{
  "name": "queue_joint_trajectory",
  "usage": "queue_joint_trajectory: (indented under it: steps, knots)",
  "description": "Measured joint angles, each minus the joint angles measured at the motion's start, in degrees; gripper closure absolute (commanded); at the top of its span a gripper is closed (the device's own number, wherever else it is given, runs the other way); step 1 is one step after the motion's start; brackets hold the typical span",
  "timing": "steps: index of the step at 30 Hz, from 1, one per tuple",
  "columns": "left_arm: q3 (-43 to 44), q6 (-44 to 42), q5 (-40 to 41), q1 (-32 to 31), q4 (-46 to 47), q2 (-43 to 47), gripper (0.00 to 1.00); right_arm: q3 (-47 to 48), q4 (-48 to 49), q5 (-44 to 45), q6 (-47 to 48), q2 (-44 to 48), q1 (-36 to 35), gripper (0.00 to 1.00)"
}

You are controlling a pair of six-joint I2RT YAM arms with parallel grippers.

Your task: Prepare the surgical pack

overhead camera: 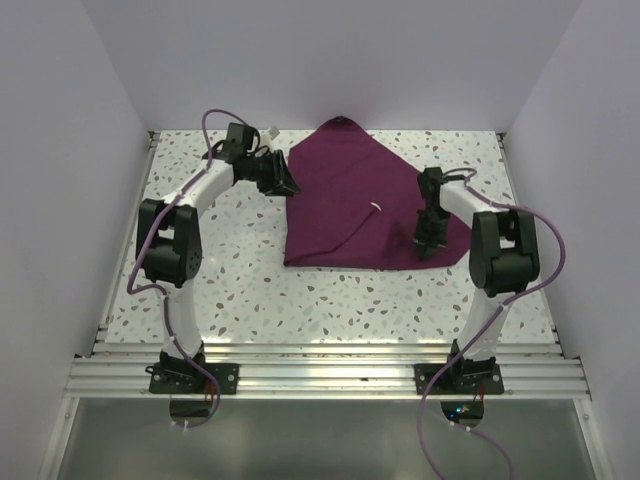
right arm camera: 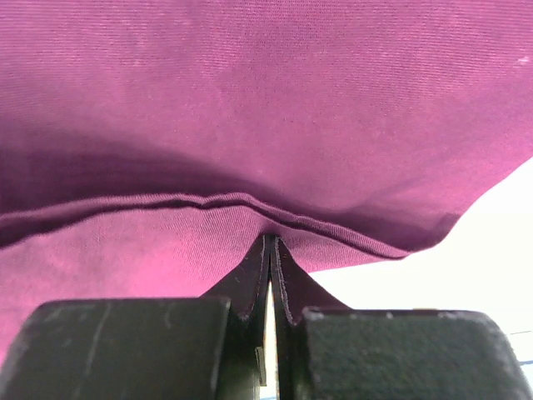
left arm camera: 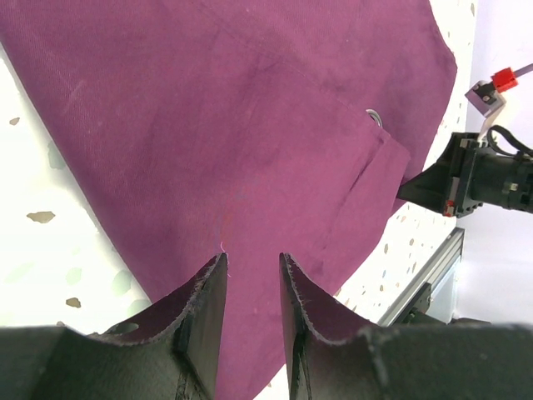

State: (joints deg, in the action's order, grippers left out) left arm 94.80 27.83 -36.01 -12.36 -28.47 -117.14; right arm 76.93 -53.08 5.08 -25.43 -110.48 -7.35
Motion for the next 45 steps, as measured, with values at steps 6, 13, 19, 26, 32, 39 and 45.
queue_joint_trajectory:
  steps: [6,13,19,26,32,39,45]
  knots:
    - [0.2,0.0,-0.1,0.4,-0.3,0.0,0.65,-0.9,2.0,-0.7,-1.3,-0.5,1.1,1.0]
    - [-0.6,0.4,-1.3,0.7,1.0,0.0,0.65,-1.9,10.9,2.8,-6.6,3.0,5.8,0.97]
    - [-3.6,1.1,-2.1,0.7,2.0,0.0,0.65,-4.0,19.3,8.0,-12.1,7.5,10.5,0.69]
    - [-6.5,1.4,-2.2,0.7,2.5,0.2,0.65,-4.0,21.1,8.9,-12.5,4.4,20.4,0.45]
    - [-6.7,1.4,-2.2,0.7,2.5,0.3,0.65,-3.8,22.3,8.4,-9.3,1.7,23.5,0.38]
    - [-6.7,1.5,-1.9,0.7,2.3,0.3,0.65,-0.3,24.8,5.9,-6.8,-2.2,23.2,0.51]
    - [-6.7,1.0,-0.8,0.7,1.2,0.3,0.65,-0.4,26.9,2.7,-6.4,-2.4,23.4,0.93]
